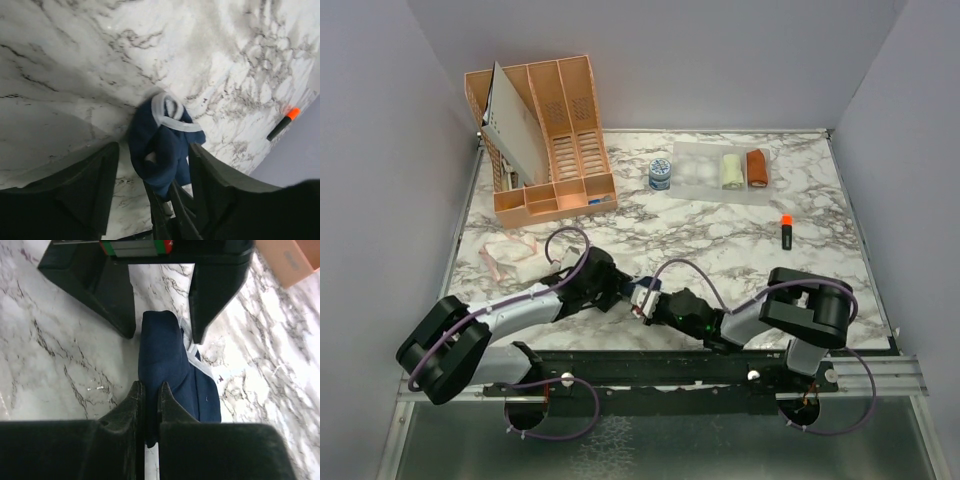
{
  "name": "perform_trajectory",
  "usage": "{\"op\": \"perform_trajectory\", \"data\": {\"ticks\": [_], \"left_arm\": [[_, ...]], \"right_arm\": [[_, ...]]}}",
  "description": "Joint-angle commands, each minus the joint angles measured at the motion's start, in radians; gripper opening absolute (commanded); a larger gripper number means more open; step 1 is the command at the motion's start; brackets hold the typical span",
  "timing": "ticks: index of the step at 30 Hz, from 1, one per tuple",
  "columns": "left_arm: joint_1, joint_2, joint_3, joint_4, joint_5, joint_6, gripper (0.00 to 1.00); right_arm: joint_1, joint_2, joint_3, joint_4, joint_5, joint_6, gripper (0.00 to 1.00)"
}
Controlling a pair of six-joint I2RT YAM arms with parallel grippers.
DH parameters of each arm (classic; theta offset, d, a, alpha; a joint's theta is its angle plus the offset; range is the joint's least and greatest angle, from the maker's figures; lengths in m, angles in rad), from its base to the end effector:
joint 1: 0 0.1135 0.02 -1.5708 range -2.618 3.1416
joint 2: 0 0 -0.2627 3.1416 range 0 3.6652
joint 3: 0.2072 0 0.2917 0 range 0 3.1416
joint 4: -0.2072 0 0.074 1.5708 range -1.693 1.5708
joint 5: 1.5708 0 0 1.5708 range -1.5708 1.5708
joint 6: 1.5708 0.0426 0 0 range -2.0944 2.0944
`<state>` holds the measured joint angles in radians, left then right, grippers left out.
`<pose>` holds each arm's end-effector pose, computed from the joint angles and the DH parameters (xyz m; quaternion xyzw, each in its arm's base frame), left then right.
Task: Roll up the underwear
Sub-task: Roll the underwear to the center of the board.
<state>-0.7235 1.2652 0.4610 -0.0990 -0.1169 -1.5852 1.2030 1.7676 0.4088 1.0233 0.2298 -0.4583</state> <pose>0.1938 -0.1646 0.1087 -0.4113 0.8490 -0.2768 0.1828 0.1166 0.2756 0.0667 -0.5532 0.5952 0.1222 0.5699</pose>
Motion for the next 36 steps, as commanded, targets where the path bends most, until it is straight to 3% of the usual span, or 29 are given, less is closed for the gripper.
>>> {"op": "perform_trajectory", "data": {"ticks": [1, 3, 6, 9, 15, 19, 23, 26, 32, 36], "left_arm": [[-0.002, -0.048, -0.015, -0.092, -0.075, 0.052, 0.71], [-0.003, -0.078, -0.027, -0.075, -0.077, 0.071, 0.82], [-0.003, -0.118, -0.064, 0.004, -0.060, 0.093, 0.89], [-0.004, -0.143, -0.113, 0.086, -0.034, 0.095, 0.90], [-0.016, -0.119, -0.133, 0.146, -0.005, 0.119, 0.87], [-0.030, -0.058, -0.132, 0.193, 0.016, 0.127, 0.76], [-0.034, -0.002, -0.141, 0.209, 0.007, 0.114, 0.60], [-0.034, 0.022, -0.151, 0.261, -0.017, 0.127, 0.46], [-0.034, 0.073, -0.096, 0.228, -0.027, 0.168, 0.13], [-0.034, 0.078, -0.095, 0.212, -0.020, 0.161, 0.10]], "right_arm": [[-0.077, -0.056, 0.022, -0.237, -0.271, 0.297, 0.05], [-0.129, -0.076, 0.015, -0.222, -0.387, 0.426, 0.05], [-0.203, -0.067, -0.011, -0.131, -0.541, 0.615, 0.05], [-0.258, -0.021, -0.017, -0.050, -0.674, 0.760, 0.07], [-0.362, 0.140, -0.036, 0.191, -0.794, 1.041, 0.08], [-0.414, 0.248, -0.044, 0.342, -0.826, 1.203, 0.08], [-0.427, 0.309, -0.061, 0.445, -0.833, 1.240, 0.09], [-0.428, 0.291, -0.062, 0.413, -0.832, 1.222, 0.13], [-0.439, 0.203, -0.062, 0.295, -0.820, 1.112, 0.38], [-0.439, 0.049, -0.038, 0.085, -0.817, 0.904, 0.50]]}}
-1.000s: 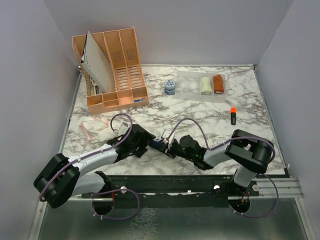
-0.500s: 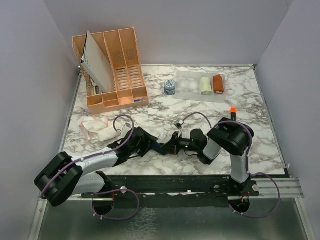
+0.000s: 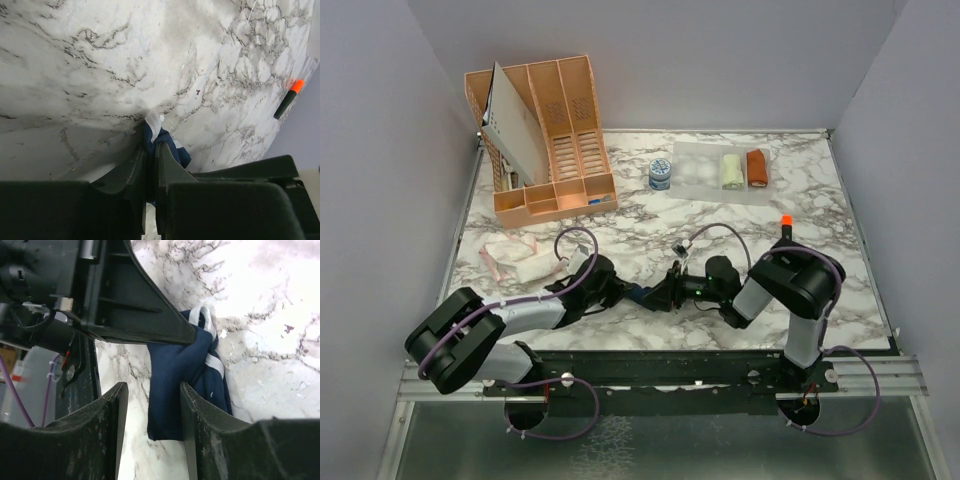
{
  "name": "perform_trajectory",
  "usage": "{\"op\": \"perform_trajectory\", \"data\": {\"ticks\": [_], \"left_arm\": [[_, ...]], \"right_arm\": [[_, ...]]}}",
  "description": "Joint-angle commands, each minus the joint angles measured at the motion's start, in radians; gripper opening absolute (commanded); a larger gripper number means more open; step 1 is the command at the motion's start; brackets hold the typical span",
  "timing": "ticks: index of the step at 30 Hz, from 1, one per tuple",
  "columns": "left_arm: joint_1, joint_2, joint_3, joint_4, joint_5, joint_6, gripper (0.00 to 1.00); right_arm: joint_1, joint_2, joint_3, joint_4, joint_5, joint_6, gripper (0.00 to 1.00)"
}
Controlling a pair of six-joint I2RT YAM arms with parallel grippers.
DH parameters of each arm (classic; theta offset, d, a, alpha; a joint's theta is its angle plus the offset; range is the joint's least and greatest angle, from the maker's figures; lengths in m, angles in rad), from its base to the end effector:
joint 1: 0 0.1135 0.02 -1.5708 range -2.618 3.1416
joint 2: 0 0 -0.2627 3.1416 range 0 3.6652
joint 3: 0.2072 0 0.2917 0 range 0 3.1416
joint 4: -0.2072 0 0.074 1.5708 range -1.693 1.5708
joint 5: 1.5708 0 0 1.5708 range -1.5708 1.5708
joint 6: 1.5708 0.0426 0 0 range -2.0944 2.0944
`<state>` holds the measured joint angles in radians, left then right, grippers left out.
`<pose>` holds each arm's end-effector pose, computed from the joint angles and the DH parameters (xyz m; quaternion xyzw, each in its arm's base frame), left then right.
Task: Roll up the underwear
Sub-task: Roll the underwear to the center of the board.
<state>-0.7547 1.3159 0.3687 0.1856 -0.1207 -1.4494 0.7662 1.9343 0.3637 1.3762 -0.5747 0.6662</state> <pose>0.1881 -0.1698 0.0908 -0.3347 0.8547 -0.3255 0.2270 0.1865 0.2116 0.0524 -0.2168 0.7308 0.5650 0.3157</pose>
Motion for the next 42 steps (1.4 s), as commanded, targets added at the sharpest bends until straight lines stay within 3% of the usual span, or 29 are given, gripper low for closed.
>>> {"op": "perform_trajectory", "data": {"ticks": [1, 8, 13, 19, 26, 31, 34, 37, 39, 42], "left_arm": [[-0.003, 0.025, -0.003, -0.075, -0.015, 0.023, 0.10], [-0.003, -0.009, 0.006, -0.117, -0.035, 0.014, 0.10], [-0.003, -0.018, 0.022, -0.155, -0.040, -0.001, 0.10], [-0.003, -0.006, 0.035, -0.180, -0.033, -0.010, 0.10], [-0.002, 0.010, 0.064, -0.222, -0.033, -0.009, 0.09], [-0.002, 0.011, 0.087, -0.254, -0.035, -0.003, 0.11], [-0.002, 0.006, 0.093, -0.258, -0.034, 0.004, 0.24], [-0.002, -0.016, 0.084, -0.257, -0.036, 0.014, 0.48], [-0.002, -0.040, 0.065, -0.214, -0.030, 0.050, 0.70], [-0.002, -0.078, 0.040, -0.177, -0.026, 0.079, 0.87]], "right_arm": [[-0.001, -0.167, 0.006, -0.339, 0.002, -0.290, 0.50], [0.137, -0.416, 0.025, -0.619, 0.347, -0.805, 0.55], [0.287, -0.451, 0.020, -0.604, 0.618, -1.068, 0.55], [0.363, -0.451, -0.012, -0.534, 0.625, -1.164, 0.55], [0.394, -0.340, 0.031, -0.508, 0.672, -1.147, 0.53], [0.395, -0.289, 0.044, -0.533, 0.688, -1.145, 0.45], [0.395, -0.283, 0.020, -0.499, 0.761, -1.056, 0.26], [0.377, -0.298, 0.015, -0.521, 0.786, -0.914, 0.12], [0.320, -0.317, 0.017, -0.571, 0.649, -0.791, 0.07], [0.178, -0.314, -0.022, -0.485, 0.351, -0.553, 0.04]]}}
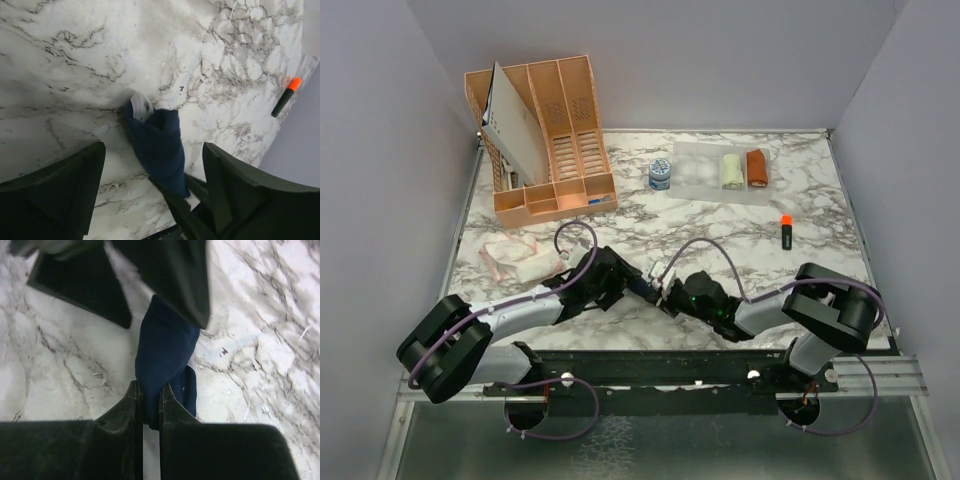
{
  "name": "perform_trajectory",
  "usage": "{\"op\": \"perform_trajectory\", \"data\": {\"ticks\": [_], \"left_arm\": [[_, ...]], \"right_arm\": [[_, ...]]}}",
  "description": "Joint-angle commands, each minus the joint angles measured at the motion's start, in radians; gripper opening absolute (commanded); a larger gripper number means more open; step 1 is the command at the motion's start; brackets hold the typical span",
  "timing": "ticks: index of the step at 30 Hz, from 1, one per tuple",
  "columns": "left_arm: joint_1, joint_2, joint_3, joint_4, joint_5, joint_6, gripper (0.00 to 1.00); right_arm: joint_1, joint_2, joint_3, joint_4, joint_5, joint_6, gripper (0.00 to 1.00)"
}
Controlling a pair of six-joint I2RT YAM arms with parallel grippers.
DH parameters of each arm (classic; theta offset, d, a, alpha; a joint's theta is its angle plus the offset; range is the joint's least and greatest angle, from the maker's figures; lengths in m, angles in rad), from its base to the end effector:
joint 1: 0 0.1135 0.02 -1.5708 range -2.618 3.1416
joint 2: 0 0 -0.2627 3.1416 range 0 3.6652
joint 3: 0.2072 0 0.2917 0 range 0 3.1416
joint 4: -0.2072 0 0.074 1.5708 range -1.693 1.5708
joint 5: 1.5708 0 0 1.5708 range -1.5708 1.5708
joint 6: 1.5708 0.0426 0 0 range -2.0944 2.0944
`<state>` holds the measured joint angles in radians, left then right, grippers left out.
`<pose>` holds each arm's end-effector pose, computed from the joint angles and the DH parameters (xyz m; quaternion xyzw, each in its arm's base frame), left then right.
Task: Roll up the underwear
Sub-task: Roll the underwear to the center of the board.
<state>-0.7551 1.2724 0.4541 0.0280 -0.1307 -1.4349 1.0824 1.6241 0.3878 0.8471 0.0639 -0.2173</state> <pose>0.1957 -0.1765 0.1146 -0.3311 0.8618 -0.3098 0.2276 0.1395 0.2568 0.0817 -0.4881 0.6717 0.2093 0.5166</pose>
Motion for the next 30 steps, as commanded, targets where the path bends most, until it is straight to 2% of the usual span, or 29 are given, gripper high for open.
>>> {"op": "perform_trajectory", "data": {"ticks": [1, 5, 11, 16, 19, 23, 25, 26, 28, 30], "left_arm": [[-0.002, -0.048, -0.056, 0.005, -0.013, 0.073, 0.88], [-0.002, -0.067, -0.107, 0.125, 0.012, 0.098, 0.90], [-0.003, 0.075, -0.065, 0.220, 0.060, 0.142, 0.87], [-0.003, 0.149, -0.013, 0.176, 0.058, 0.162, 0.67], [-0.003, 0.146, -0.036, 0.176, 0.049, 0.155, 0.49], [-0.003, 0.144, -0.063, 0.197, 0.047, 0.167, 0.24], [-0.003, 0.148, -0.054, 0.184, 0.056, 0.163, 0.07], [-0.002, 0.151, -0.039, 0.147, 0.070, 0.142, 0.00], [-0.002, 0.145, 0.005, 0.081, 0.086, 0.133, 0.00], [-0.003, 0.142, 0.039, 0.037, 0.096, 0.123, 0.00]], "right_arm": [[-0.183, 0.011, -0.059, 0.088, -0.373, 0.399, 0.04], [-0.275, 0.112, -0.071, 0.224, -0.594, 0.581, 0.04], [-0.345, 0.285, -0.073, 0.468, -0.732, 0.774, 0.04], [-0.408, 0.403, -0.079, 0.641, -0.783, 0.918, 0.04], [-0.434, 0.452, -0.082, 0.721, -0.799, 0.982, 0.07], [-0.443, 0.419, -0.086, 0.681, -0.788, 0.948, 0.26], [-0.443, 0.346, -0.078, 0.548, -0.763, 0.866, 0.37], [-0.442, 0.291, -0.070, 0.442, -0.739, 0.802, 0.37], [-0.441, 0.159, -0.050, 0.203, -0.623, 0.662, 0.50], [-0.440, 0.031, -0.027, -0.001, -0.534, 0.510, 0.79]]}}
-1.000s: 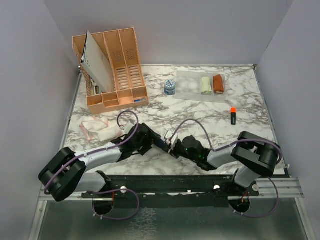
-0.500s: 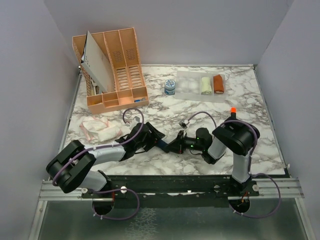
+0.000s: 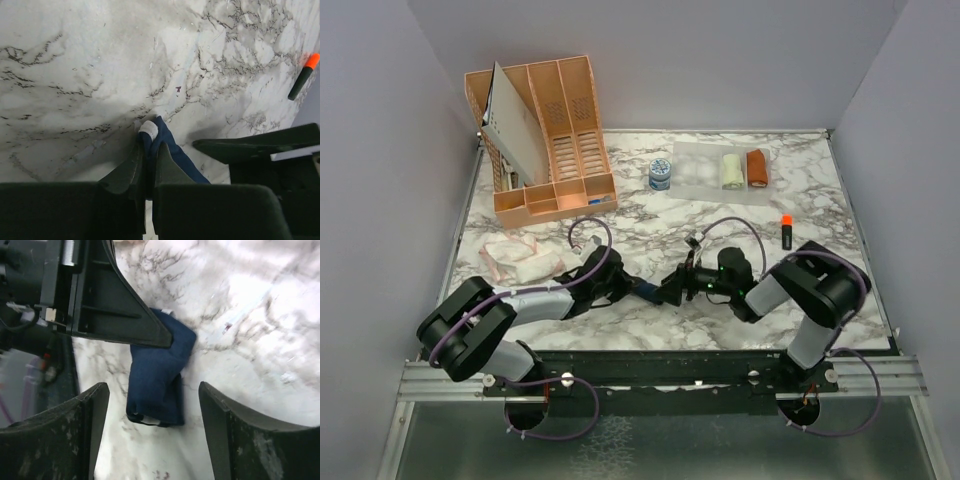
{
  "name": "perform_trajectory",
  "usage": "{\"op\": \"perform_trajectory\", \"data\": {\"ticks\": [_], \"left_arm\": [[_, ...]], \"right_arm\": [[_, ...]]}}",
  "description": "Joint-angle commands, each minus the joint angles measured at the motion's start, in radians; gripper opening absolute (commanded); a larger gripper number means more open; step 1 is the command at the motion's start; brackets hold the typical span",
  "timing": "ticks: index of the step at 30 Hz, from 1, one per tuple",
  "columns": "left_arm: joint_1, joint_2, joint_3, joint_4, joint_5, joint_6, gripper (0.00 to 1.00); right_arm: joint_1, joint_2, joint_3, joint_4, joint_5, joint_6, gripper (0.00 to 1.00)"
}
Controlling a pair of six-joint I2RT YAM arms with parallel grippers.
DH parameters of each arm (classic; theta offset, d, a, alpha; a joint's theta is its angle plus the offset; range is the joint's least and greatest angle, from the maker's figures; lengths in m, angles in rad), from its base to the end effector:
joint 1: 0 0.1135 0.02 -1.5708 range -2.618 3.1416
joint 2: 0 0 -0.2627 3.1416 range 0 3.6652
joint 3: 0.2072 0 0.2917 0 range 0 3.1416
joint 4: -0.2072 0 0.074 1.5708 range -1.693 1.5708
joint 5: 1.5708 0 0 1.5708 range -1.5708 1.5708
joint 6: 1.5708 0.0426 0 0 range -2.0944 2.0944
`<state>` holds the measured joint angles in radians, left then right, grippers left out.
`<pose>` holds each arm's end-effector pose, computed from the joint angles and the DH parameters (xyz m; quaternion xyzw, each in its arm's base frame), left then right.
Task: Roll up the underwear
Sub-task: Roll the underwear to the center of the board, then pick up the underwear from the center of the board.
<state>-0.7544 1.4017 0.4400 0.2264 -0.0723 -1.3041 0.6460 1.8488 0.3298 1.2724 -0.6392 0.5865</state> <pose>0.2023 -0.1859 0.0945 -0.2620 0.8751 -0.3304 0.2373 0.2017 0.1839 0.0577 -0.2153 0.7427 0.5395 0.3331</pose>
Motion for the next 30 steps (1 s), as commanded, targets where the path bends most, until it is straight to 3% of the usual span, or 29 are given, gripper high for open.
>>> {"op": "perform_trajectory", "data": {"ticks": [1, 4, 10, 21, 26, 30], "left_arm": [[-0.003, 0.015, 0.062, -0.172, 0.043, -0.017, 0.00], [-0.001, 0.032, 0.089, -0.216, 0.044, -0.031, 0.00], [0.000, 0.063, 0.154, -0.319, 0.034, -0.042, 0.00], [0.004, 0.072, 0.179, -0.351, 0.032, -0.025, 0.00], [0.004, 0.077, 0.187, -0.352, 0.036, -0.016, 0.00], [0.015, 0.061, 0.175, -0.355, 0.037, -0.012, 0.00]], "right_arm": [[-0.002, -0.249, 0.035, -0.491, 0.200, -0.361, 0.83], [0.046, -0.391, 0.046, -0.641, 0.298, -0.586, 0.84], [0.274, -0.466, 0.045, -0.653, 0.499, -0.874, 0.72], [0.385, -0.284, 0.143, -0.710, 0.621, -1.023, 0.74], [0.396, -0.202, 0.170, -0.711, 0.673, -1.022, 0.61], [0.395, -0.177, 0.189, -0.751, 0.731, -0.975, 0.30]]}}
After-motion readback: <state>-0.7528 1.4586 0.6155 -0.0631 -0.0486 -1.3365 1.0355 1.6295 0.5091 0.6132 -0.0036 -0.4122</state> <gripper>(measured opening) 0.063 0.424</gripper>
